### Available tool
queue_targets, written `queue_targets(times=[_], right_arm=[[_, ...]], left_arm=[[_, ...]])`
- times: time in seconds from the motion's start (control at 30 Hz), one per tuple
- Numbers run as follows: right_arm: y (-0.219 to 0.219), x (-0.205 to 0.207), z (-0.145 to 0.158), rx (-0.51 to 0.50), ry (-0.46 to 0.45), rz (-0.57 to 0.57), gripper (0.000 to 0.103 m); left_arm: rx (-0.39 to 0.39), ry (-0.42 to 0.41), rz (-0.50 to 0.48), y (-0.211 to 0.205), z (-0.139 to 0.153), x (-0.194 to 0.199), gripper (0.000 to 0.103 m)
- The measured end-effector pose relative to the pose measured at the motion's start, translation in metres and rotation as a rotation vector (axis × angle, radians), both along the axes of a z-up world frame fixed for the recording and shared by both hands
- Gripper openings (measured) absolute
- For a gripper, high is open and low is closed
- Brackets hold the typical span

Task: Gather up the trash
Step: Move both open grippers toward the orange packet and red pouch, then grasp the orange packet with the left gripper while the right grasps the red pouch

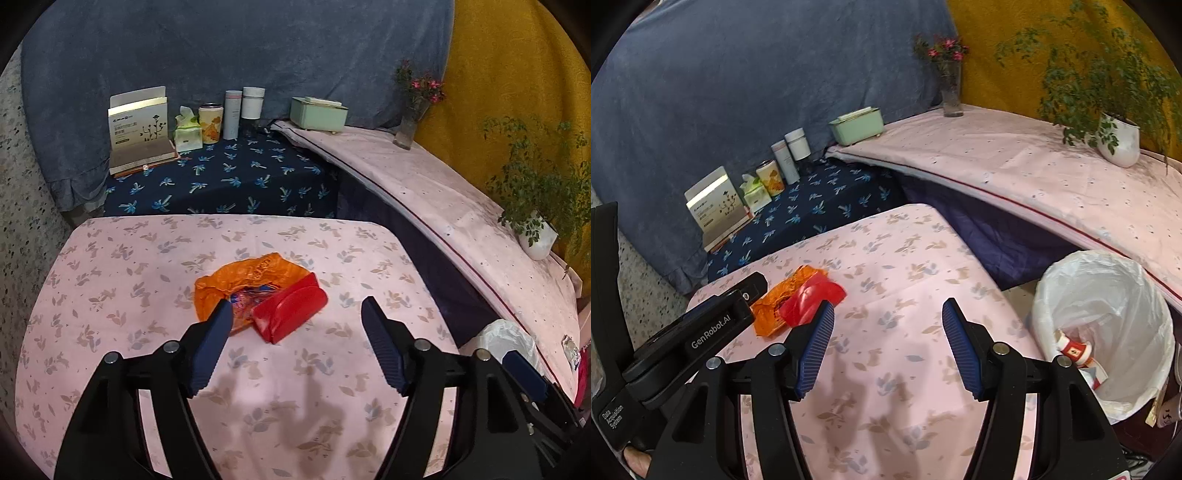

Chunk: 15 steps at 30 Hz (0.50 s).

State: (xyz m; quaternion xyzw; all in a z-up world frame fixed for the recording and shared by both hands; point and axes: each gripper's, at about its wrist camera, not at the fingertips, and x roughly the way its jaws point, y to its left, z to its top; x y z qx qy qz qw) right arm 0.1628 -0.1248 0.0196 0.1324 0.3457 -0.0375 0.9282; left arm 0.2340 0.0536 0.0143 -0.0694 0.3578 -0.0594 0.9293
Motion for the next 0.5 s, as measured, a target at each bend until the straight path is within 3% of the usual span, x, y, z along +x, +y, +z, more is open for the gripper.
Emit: queue_targets(times=[0.3,0.5], right_arm=[[0.042,0.036,-0.035,0.046,0.076,0.042,0.06],[0.063,0.065,-0.064,0.091,0.123,0.061,0.065]], left_arm=[[0.046,0.04,0.077,0.052,-0.03,0.026,0.077],[0.047,0.083,0.105,0.076,-0.055,0.055,0.082]])
